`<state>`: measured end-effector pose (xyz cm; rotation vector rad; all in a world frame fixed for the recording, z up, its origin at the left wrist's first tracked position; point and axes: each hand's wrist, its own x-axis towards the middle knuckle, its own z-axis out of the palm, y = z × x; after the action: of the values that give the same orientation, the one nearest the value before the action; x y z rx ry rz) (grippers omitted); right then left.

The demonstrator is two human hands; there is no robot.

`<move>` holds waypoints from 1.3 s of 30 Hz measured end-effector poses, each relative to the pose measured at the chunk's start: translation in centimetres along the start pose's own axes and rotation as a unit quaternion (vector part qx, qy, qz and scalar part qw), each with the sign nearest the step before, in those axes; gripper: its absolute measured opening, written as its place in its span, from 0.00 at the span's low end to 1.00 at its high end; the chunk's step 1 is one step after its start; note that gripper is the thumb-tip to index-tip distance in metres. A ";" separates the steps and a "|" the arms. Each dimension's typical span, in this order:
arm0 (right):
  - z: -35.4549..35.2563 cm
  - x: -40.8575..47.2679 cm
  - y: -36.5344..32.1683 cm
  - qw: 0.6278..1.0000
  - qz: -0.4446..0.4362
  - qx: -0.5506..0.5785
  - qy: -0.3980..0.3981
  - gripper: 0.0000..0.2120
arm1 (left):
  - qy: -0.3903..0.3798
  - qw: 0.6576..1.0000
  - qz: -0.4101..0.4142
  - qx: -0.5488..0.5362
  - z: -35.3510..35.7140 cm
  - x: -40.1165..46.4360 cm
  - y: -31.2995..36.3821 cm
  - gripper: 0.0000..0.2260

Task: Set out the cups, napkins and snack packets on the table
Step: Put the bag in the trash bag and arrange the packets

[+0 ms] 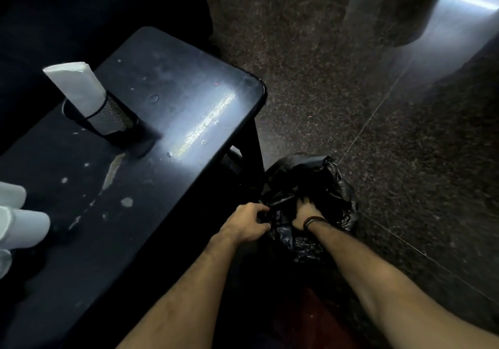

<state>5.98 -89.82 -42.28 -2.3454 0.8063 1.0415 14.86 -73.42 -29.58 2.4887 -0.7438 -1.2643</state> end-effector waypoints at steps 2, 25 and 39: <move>-1.6 -0.8 0.2 0.994 -0.028 0.029 0.097 0.32 | 0.003 1.000 -0.002 0.005 -0.5 -0.4 0.5 0.23; -20.7 -19.4 -22.4 0.854 -0.346 0.000 0.388 0.27 | 0.354 0.934 -0.041 -0.018 -15.8 -23.2 -5.1 0.26; -6.5 -31.9 -47.5 0.785 -0.558 -0.138 0.230 0.28 | 0.481 0.832 -0.259 -0.101 -12.6 -41.8 -25.6 0.26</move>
<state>23.49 -48.66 -6.02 -2.6466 -0.6845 0.0459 12.85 -29.24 -5.00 2.7173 0.3161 -0.0245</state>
